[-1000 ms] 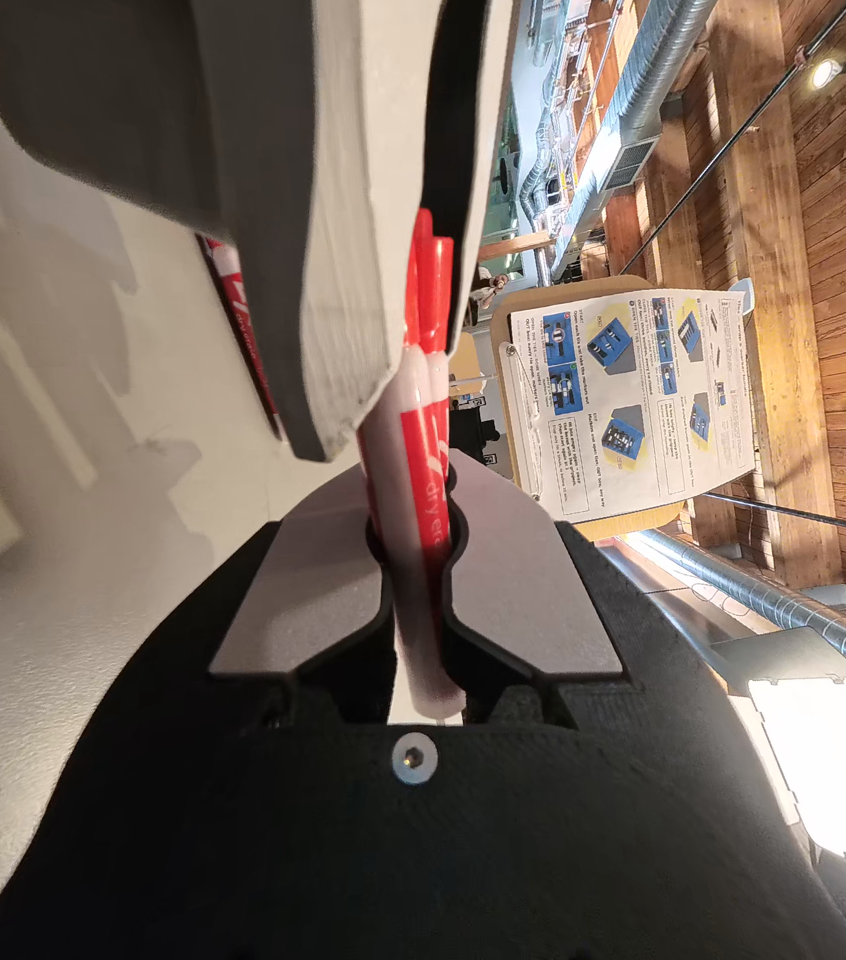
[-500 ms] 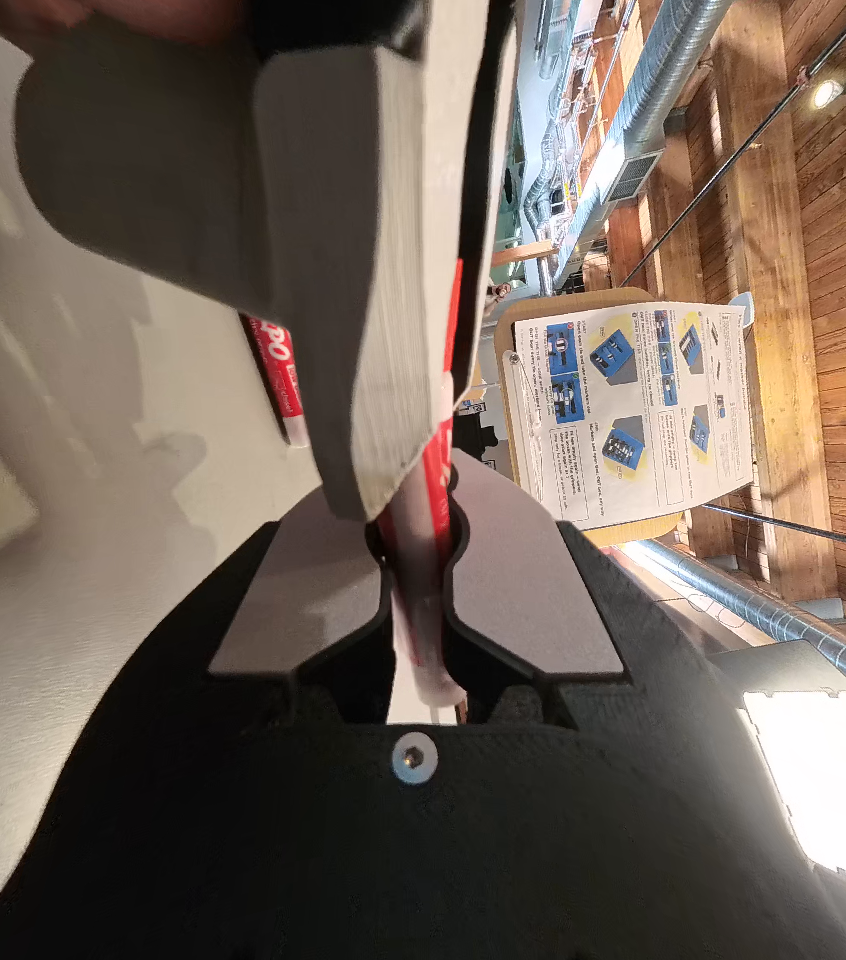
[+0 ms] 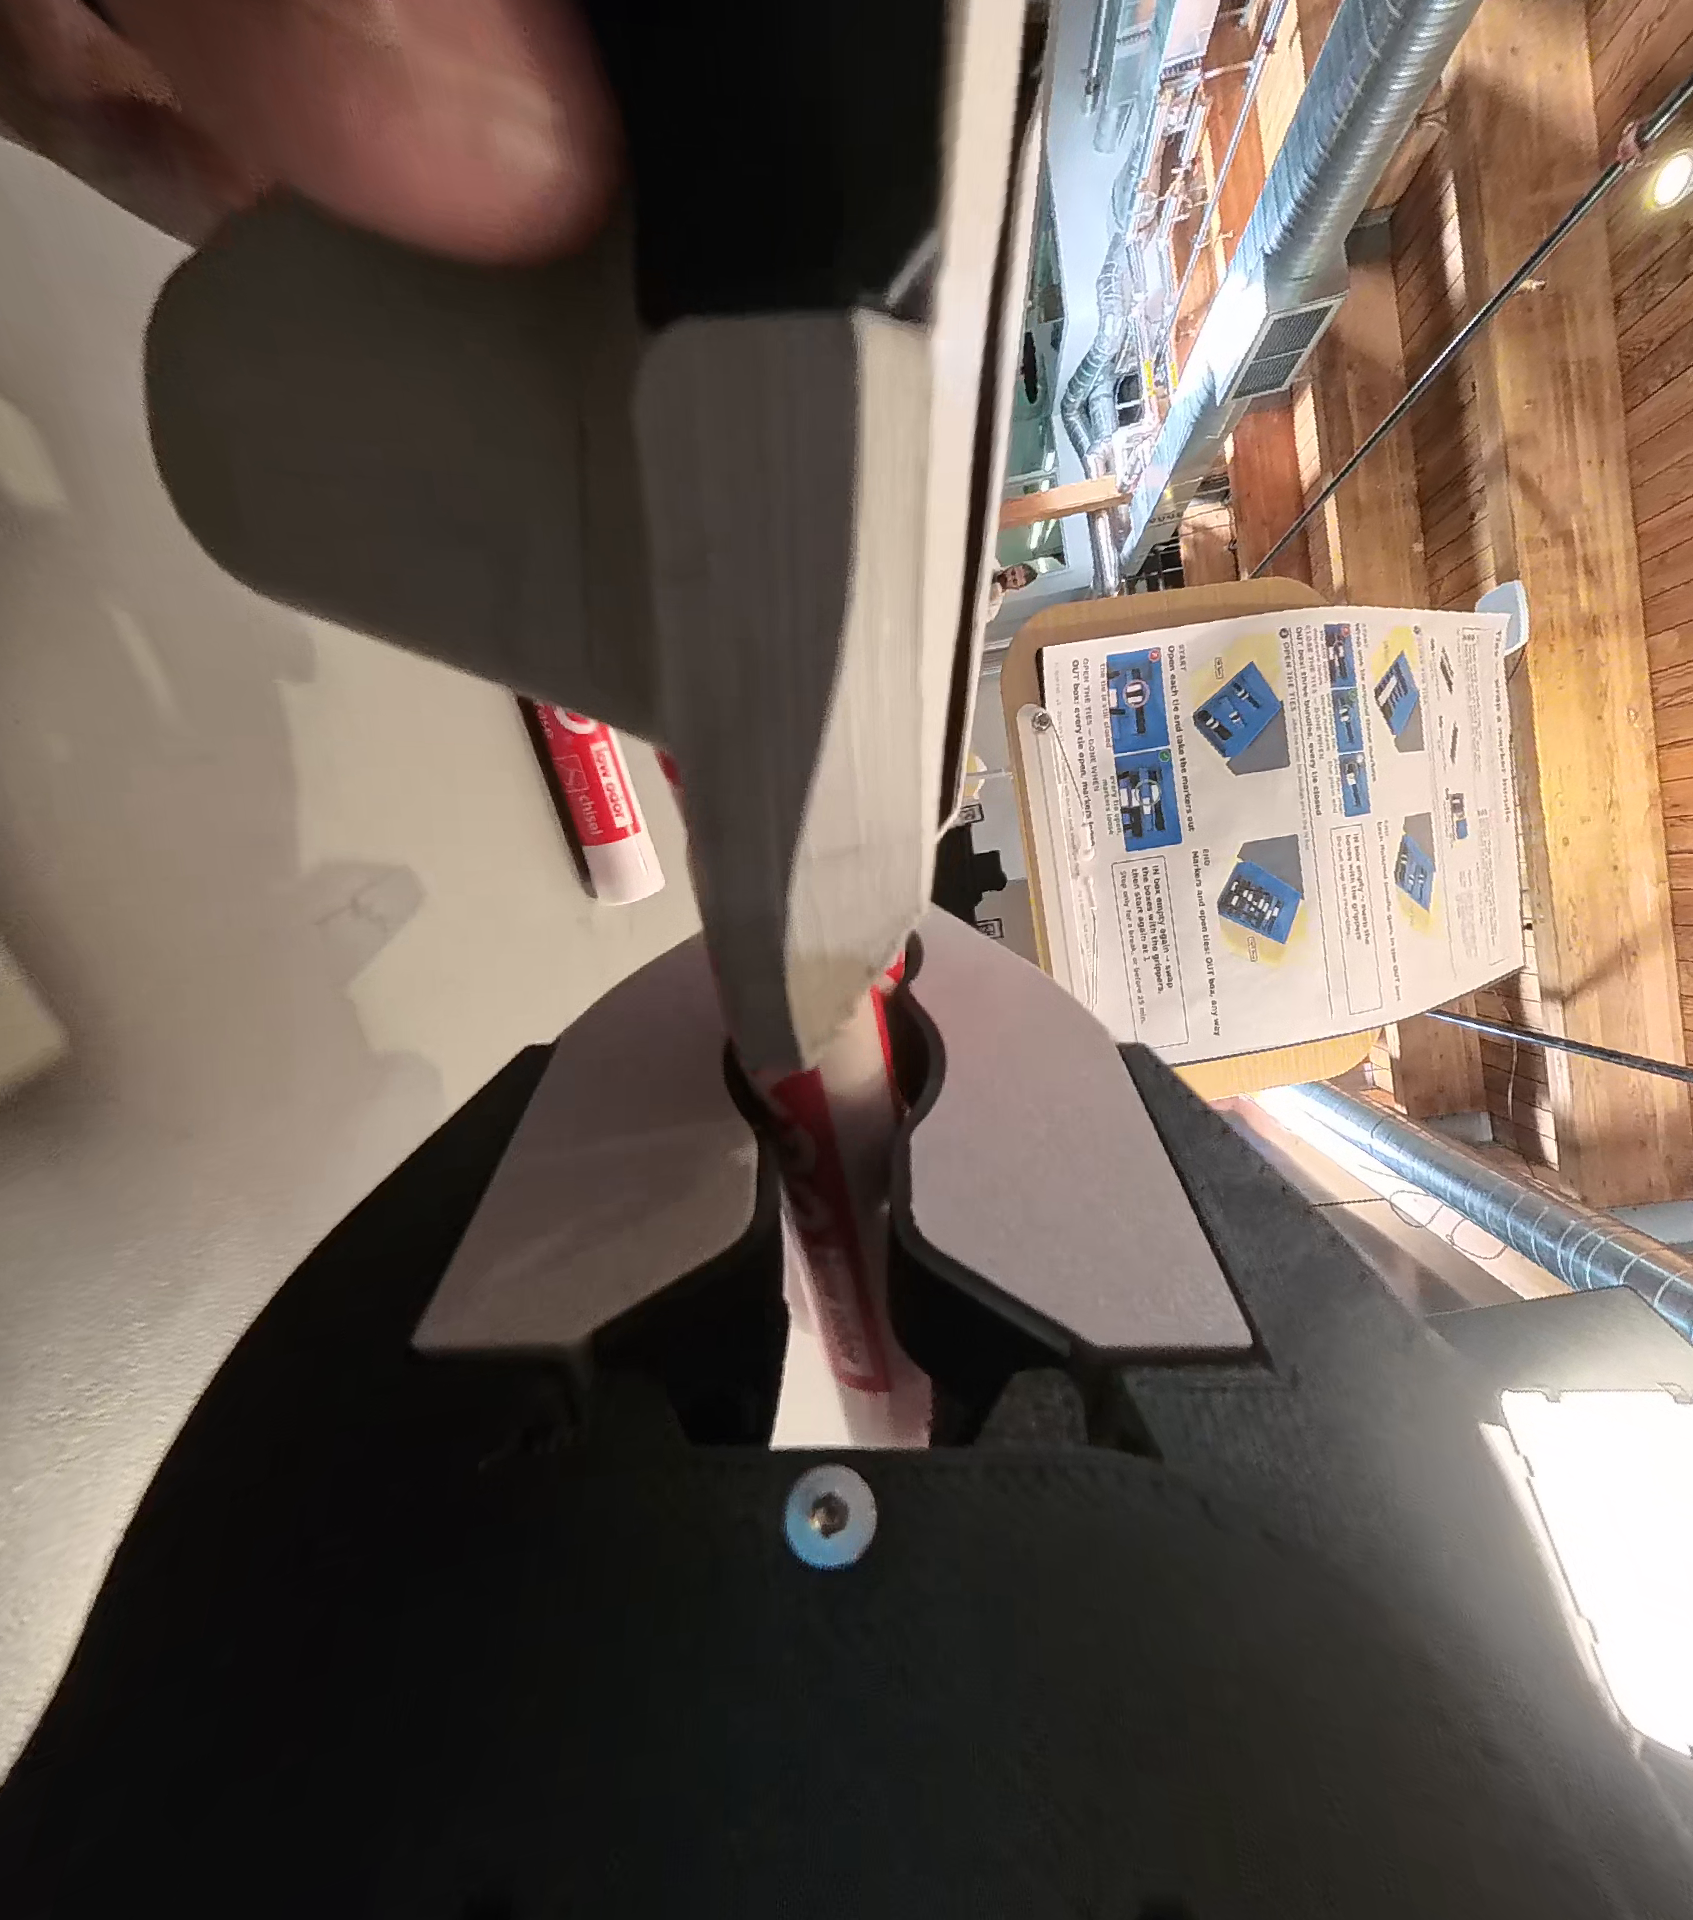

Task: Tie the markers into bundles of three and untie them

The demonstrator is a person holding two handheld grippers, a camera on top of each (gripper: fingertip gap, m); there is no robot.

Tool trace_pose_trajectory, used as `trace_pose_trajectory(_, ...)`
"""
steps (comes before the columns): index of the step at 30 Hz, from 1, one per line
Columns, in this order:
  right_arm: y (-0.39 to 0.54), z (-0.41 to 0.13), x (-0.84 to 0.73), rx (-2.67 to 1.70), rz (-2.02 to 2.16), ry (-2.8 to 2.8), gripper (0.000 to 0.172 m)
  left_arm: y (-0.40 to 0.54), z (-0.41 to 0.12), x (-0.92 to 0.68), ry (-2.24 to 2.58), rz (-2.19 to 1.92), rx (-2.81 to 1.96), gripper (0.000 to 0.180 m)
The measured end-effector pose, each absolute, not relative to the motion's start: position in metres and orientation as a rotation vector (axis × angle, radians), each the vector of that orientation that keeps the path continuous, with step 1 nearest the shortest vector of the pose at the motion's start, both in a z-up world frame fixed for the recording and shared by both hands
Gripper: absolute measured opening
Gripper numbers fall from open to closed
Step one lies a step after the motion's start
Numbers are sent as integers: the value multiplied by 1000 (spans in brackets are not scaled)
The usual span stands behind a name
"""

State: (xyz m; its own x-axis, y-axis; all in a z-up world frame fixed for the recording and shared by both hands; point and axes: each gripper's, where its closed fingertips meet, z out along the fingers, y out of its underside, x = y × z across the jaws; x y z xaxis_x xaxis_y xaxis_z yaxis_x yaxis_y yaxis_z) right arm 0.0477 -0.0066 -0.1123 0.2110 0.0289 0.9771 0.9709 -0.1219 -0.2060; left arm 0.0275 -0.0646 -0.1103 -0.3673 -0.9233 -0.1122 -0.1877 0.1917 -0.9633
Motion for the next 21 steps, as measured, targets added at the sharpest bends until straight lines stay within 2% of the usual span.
trace_pose_trajectory(1,-7,-112,48,-1421,-1114,-1023,17,-64,-111,27,1720,-1225,-1053,42)
trace_pose_trajectory(5,-7,-111,49,-1424,-1117,-1012,17,-63,-110,24,1755,-1251,-1064,46)
trace_pose_trajectory(14,-8,-108,50,-1409,-1131,-1005,17,-56,-98,19,1646,-1700,-1350,46)
trace_pose_trajectory(21,-8,-108,50,-1402,-1152,-1018,17,-65,-111,19,1712,-1713,-1422,43)
